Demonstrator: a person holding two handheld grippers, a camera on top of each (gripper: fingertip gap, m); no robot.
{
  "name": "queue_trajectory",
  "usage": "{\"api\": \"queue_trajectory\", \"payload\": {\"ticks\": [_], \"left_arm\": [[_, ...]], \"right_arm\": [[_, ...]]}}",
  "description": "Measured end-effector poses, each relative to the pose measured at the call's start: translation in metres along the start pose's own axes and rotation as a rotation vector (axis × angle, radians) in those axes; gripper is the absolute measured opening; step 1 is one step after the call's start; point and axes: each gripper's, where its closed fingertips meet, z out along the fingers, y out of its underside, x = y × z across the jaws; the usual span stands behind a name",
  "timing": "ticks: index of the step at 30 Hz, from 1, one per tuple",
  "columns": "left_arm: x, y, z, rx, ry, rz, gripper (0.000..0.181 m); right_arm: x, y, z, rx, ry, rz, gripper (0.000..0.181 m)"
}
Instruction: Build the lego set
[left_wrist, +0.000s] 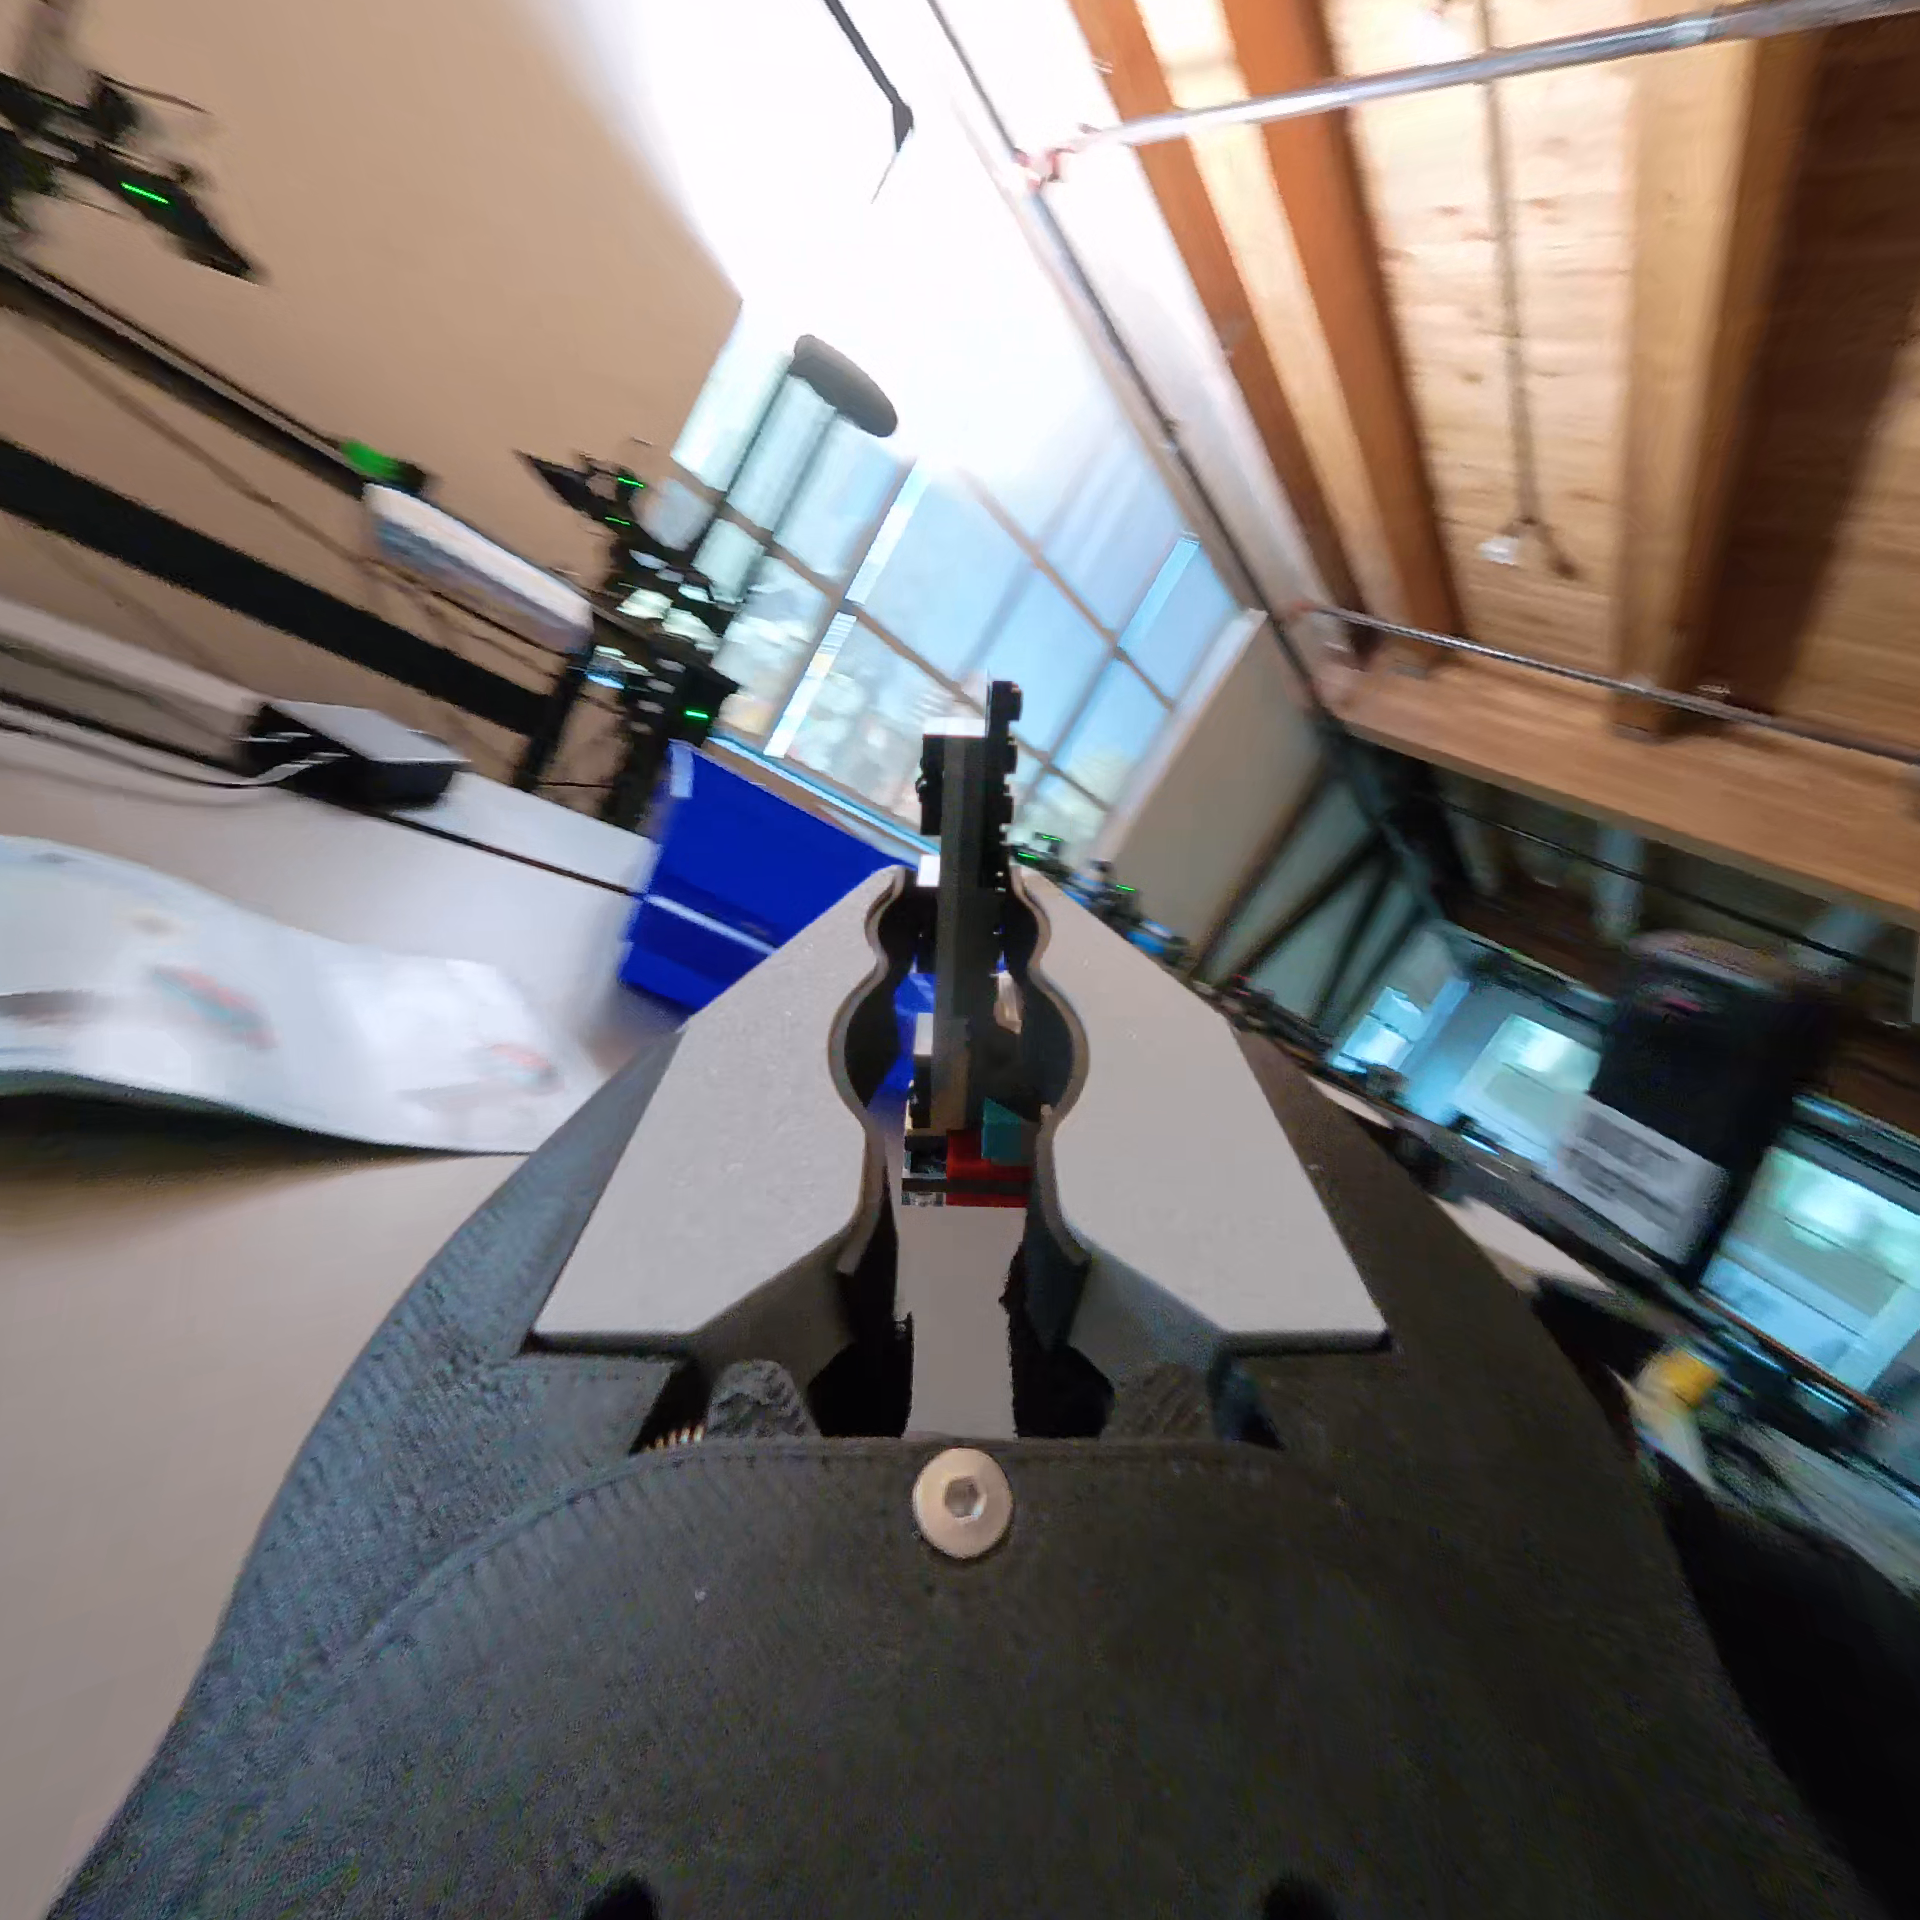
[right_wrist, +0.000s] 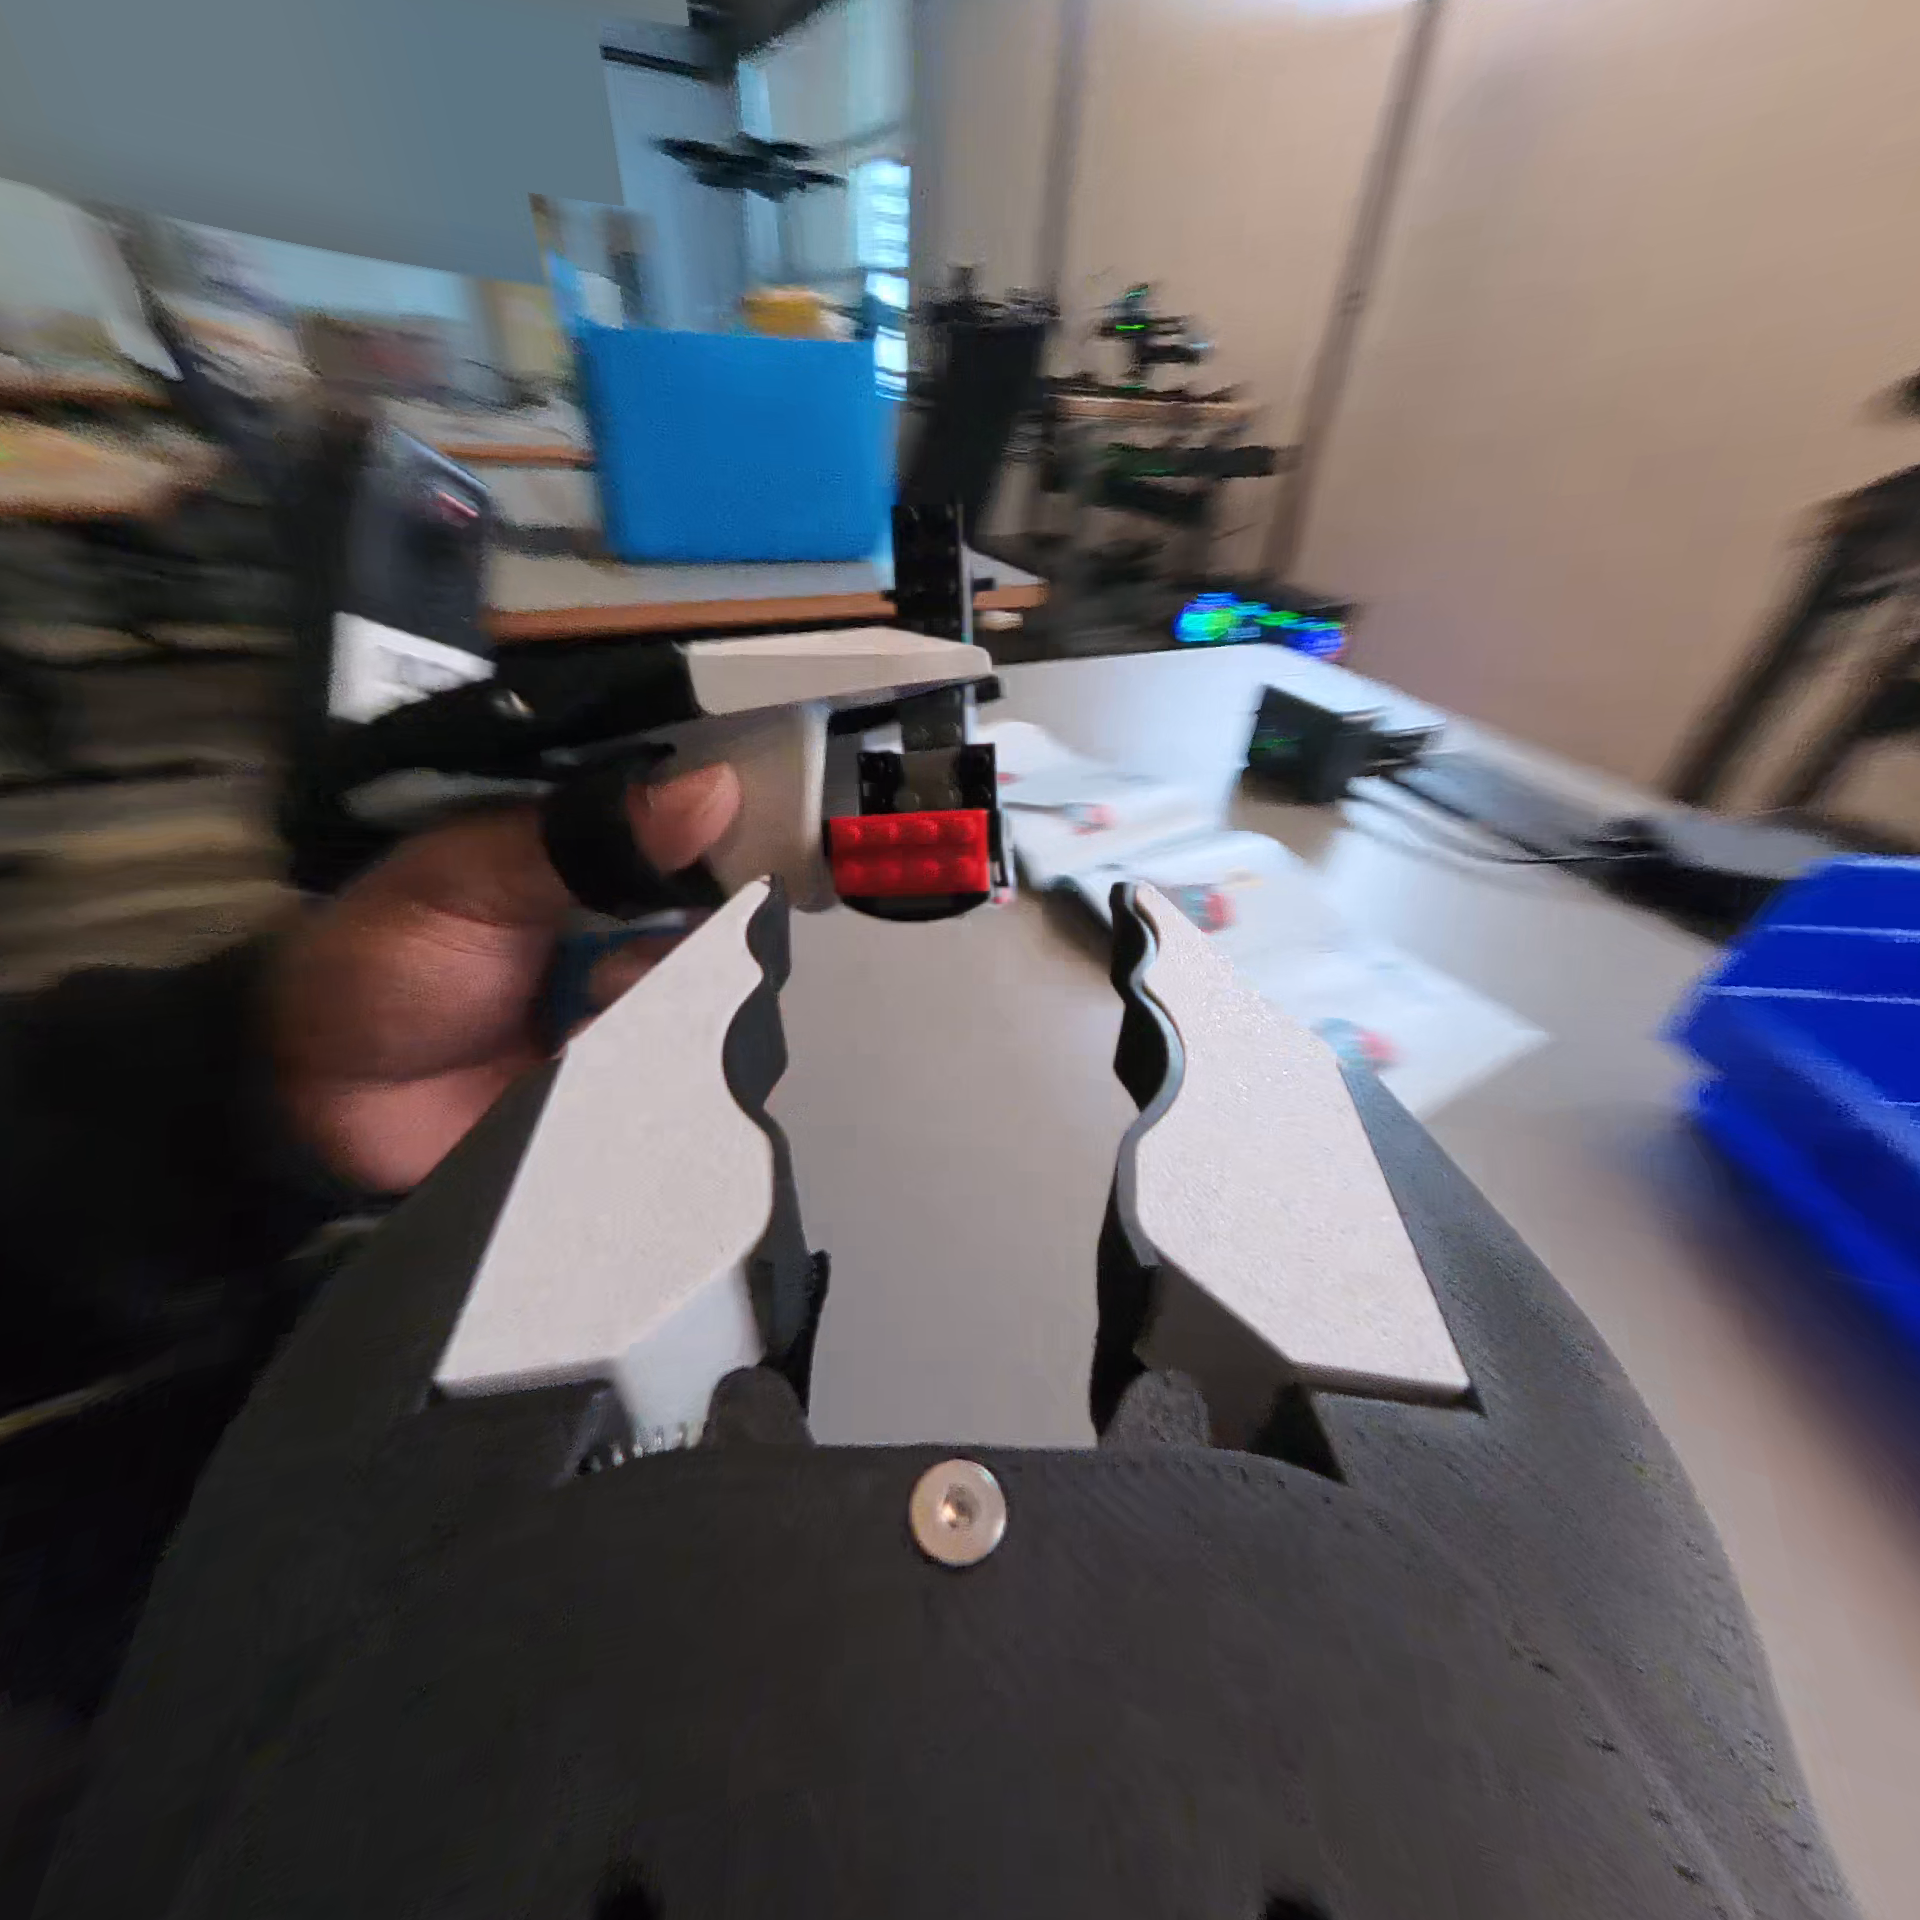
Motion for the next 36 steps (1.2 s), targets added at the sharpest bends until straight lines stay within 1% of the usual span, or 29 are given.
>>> {"api": "queue_trajectory", "payload": {"ticks": [1, 3, 6, 8, 13, 18, 22, 28, 33, 36], "left_arm": [[-0.006, 0.0, -0.001, 0.009, -0.057, 0.024, 0.016], [-0.008, 0.001, -0.002, 0.021, -0.121, 0.077, 0.016], [0.0, 0.0, -0.003, 0.054, -0.153, 0.135, 0.016], [0.001, -0.001, -0.004, 0.083, -0.17, 0.148, 0.016], [0.002, -0.007, -0.008, 0.135, -0.149, 0.141, 0.016], [0.003, -0.008, -0.008, 0.141, -0.109, 0.133, 0.016], [0.01, -0.005, -0.006, 0.139, -0.058, 0.114, 0.016], [0.014, -0.002, -0.004, 0.126, -0.019, 0.085, 0.016], [0.016, -0.003, -0.004, 0.133, -0.003, 0.051, 0.017], [0.014, -0.002, -0.004, 0.124, -0.006, 0.043, 0.016]], "right_arm": [[0.001, 0.004, 0.002, -0.011, 0.044, -0.041, 0.063], [0.001, 0.008, 0.007, -0.025, 0.11, -0.108, 0.063], [-0.004, 0.008, 0.015, -0.034, 0.128, -0.141, 0.063], [-0.004, 0.003, 0.017, -0.013, 0.124, -0.127, 0.06], [-0.004, 0.0, 0.022, -0.028, 0.08, -0.107, 0.058], [-0.007, 0.001, 0.022, -0.036, 0.049, -0.13, 0.054], [-0.003, 0.001, 0.023, -0.048, 0.058, -0.188, 0.05], [-0.005, 0.0, 0.021, -0.057, 0.05, -0.325, 0.043], [-0.006, -0.004, 0.02, -0.03, 0.043, -0.368, 0.042], [-0.005, -0.003, 0.02, -0.043, 0.038, -0.366, 0.042]]}}
